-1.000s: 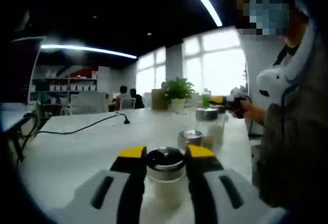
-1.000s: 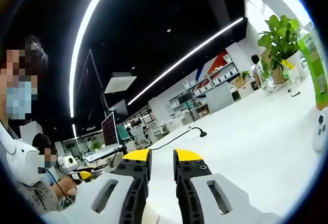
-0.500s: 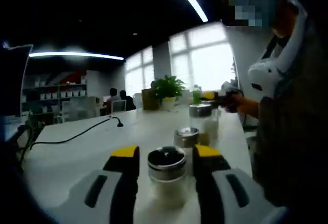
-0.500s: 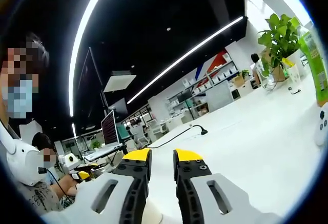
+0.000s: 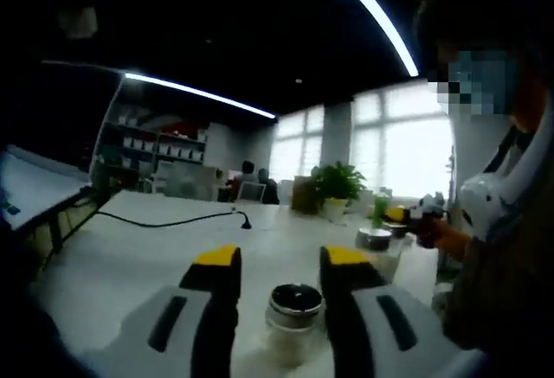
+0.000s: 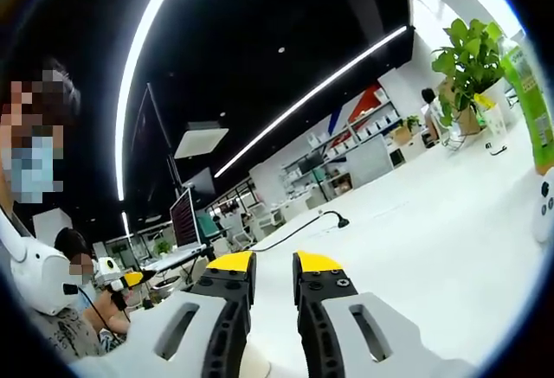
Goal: Rotate the seasoning bottle until the label or dispensing opening points toward the visible target arrow and the bottle remains upright within the marked orientation range
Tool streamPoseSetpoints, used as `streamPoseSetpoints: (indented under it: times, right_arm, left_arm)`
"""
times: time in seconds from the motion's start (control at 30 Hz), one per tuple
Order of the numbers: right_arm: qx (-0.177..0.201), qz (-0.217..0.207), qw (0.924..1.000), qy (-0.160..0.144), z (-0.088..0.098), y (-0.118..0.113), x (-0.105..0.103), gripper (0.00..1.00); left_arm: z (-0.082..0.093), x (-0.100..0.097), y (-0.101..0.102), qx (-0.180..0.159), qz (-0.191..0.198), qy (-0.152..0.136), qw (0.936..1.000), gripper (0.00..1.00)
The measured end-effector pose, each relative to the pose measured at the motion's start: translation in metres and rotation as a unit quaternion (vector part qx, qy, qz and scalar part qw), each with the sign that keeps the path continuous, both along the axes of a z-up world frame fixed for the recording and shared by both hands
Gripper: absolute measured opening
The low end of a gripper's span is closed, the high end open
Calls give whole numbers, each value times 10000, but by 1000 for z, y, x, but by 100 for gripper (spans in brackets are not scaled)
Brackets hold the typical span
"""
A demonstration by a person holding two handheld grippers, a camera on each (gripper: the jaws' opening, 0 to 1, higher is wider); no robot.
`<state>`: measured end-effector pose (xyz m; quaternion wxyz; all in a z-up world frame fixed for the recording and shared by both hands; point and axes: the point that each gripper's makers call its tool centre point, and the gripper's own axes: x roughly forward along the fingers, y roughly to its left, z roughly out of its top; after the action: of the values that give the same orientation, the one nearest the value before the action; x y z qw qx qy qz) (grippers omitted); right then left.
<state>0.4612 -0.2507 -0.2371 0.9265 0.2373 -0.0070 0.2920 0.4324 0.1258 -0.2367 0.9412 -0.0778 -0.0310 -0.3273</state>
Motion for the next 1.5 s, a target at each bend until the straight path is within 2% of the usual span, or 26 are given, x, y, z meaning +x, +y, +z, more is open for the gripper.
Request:
streamPoseSetpoints:
  times: [0.07, 0.17, 0.33, 0.4, 0.47, 0.53, 0.67, 0.97, 1.07, 1.2, 1.5]
  right_arm:
    - [-2, 21, 10000, 6, 0, 1, 1, 16]
    - [-27, 71, 10000, 1, 0, 3, 1, 16]
    - [-43, 91, 9999, 9, -1, 5, 2, 16]
    - [-39, 93, 9999, 17, -2, 5, 2, 16]
    - [-46, 88, 10000, 5, -2, 5, 3, 16]
    - [-34, 91, 10000, -9, -2, 5, 3, 16]
    - [-27, 81, 10000, -10, -3, 4, 2, 16]
    - [11, 4, 10000, 18, -7, -1, 0, 16]
    - [-1, 4, 10000, 15, -7, -1, 0, 16]
    - [-9, 3, 10000, 9, -7, -1, 0, 16]
    - [-23, -33, 10000, 13, -7, -2, -2, 15]
  left_arm:
    - [-5, 0, -3, 26, 46, 55, 10000, 39]
    - [-9, 4, 0, -47, 342, 175, 9993, 40]
    - [-12, 0, -11, 75, 415, 253, 9988, 41]
    - [-16, 0, -13, 298, 576, 222, 9976, 41]
    - [-22, 2, -14, 677, 783, 159, 9945, 40]
    - [-28, 1, -19, 937, 796, 105, 9924, 40]
    - [-32, 1, -21, 1165, 954, 21, 9886, 40]
    - [-36, 1, -20, 1055, 985, 57, 9895, 37]
    - [-36, 2, -15, 959, 1003, 69, 9903, 33]
    - [-37, 3, -12, 760, 875, 144, 9932, 32]
    - [-37, 3, -18, 892, 228, 8, 9958, 32]
